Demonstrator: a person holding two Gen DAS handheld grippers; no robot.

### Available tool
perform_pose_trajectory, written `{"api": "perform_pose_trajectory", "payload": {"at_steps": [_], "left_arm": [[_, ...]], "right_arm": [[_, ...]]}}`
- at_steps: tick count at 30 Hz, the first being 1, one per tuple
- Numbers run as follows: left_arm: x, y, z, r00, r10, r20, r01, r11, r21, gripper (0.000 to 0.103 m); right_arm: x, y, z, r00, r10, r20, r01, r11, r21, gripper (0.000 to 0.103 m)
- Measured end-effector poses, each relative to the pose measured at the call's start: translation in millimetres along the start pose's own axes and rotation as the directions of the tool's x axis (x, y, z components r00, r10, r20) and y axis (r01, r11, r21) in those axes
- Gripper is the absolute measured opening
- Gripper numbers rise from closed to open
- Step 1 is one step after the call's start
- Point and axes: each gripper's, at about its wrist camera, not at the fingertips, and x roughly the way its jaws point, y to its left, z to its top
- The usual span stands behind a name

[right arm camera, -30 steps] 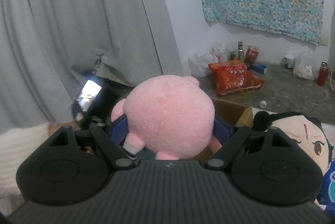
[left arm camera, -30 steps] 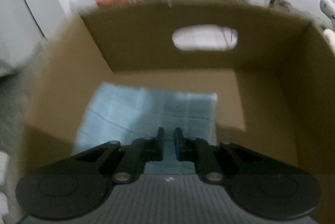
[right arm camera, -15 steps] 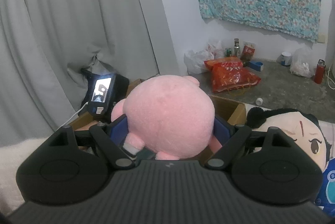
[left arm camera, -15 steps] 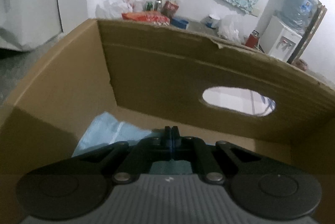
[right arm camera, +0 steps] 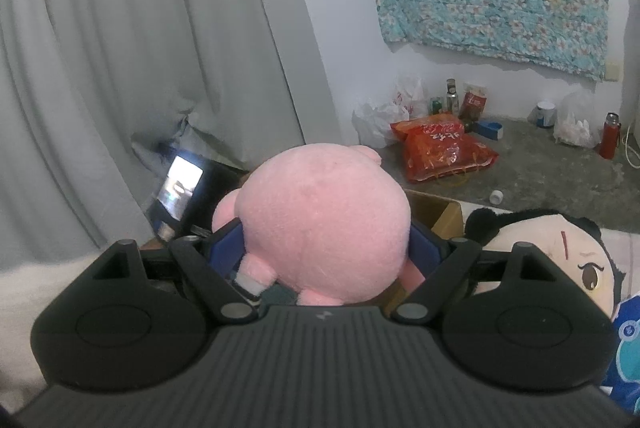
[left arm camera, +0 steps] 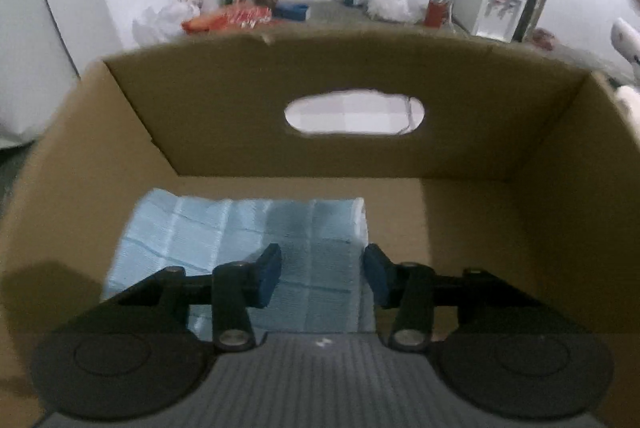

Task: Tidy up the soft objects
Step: 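Carry the towel with the left tool into the cardboard box while the right tool holds the pig, then lower the pink pig onto the towel in the box and open the right tool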

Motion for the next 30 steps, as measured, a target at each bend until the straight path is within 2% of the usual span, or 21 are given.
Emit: {"api": "perform_pose_trajectory", "payload": {"at_steps": [1,2,5,11,13,14,15,16,17,19,20,21,22,24,26,27,28,30], "left_arm": [[7,-1,-1,1.000,0.003,-0.004,-0.003,1.000,0.005,0.029],[9,-4,-3,1.000,0.011,0.017,-0.011,1.000,0.014,0.012],[14,-8,-2,0.995,0.077,0.057,-0.077,0.997,0.007,0.010],[22,-6,7,0.989,0.096,0.110,-0.100,0.995,0.028,0.011],[26,-6,12,0.988,0.090,0.124,-0.097,0.994,0.055,0.021],[25,-7,13,0.988,0.083,0.128,-0.093,0.993,0.075,0.032],[24,-6,13,0.990,0.072,0.121,-0.084,0.992,0.093,0.049],[19,-5,14,0.991,0.067,0.120,-0.078,0.993,0.090,0.055],[11,-2,12,0.990,0.065,0.128,-0.075,0.994,0.075,0.055],[-8,9,8,0.987,0.048,0.156,-0.057,0.997,0.052,0.041],[-12,14,7,0.988,0.040,0.149,-0.046,0.998,0.038,0.025],[-18,21,5,0.990,0.039,0.135,-0.039,0.999,-0.003,0.004],[-20,31,3,0.992,0.034,0.119,-0.028,0.998,-0.053,0.003],[-14,42,1,0.993,0.093,0.067,-0.087,0.992,-0.093,0.003],[2,46,-2,0.989,0.139,0.054,-0.135,0.988,-0.071,0.000],[11,48,-2,0.989,0.139,0.042,-0.136,0.989,-0.056,0.004],[16,49,-5,0.990,0.121,0.073,-0.116,0.991,-0.070,0.010],[14,51,-5,0.992,0.024,0.120,-0.013,0.996,-0.090,0.054]], "right_arm": [[0,-1,0,1.000,-0.006,-0.002,0.006,1.000,-0.003,0.084],[-1,-2,0,1.000,-0.011,-0.003,0.011,1.000,-0.002,0.084],[1,-6,-1,1.000,-0.009,-0.010,0.009,1.000,0.012,0.084],[10,-7,-2,1.000,-0.008,-0.026,0.009,1.000,0.018,0.084],[14,-8,-2,0.999,-0.008,-0.033,0.009,1.000,0.022,0.084],[16,-8,-2,0.999,-0.008,-0.038,0.009,1.000,0.028,0.084],[18,-8,-2,0.999,-0.006,-0.041,0.007,0.999,0.032,0.084],[19,-7,-1,0.999,-0.003,-0.043,0.004,0.999,0.034,0.084],[19,-7,-1,0.999,0.001,-0.042,0.000,1.000,0.031,0.084],[19,-5,0,0.999,0.004,-0.040,-0.003,1.000,0.025,0.085],[18,-4,0,0.999,0.004,-0.040,-0.004,1.000,0.024,0.085],[18,-4,0,0.999,0.004,-0.041,-0.003,1.000,0.025,0.085],[18,-4,0,0.999,0.002,-0.042,-0.001,1.000,0.028,0.085],[22,-3,4,0.999,0.000,-0.052,0.002,1.000,0.029,0.085],[28,1,6,0.998,-0.001,-0.068,0.002,1.000,0.019,0.085],[30,5,7,0.997,-0.003,-0.075,0.004,1.000,0.010,0.085],[32,8,8,0.997,-0.004,-0.081,0.004,1.000,0.000,0.085],[33,16,11,0.996,-0.003,-0.089,0.001,1.000,-0.025,0.085]]}}
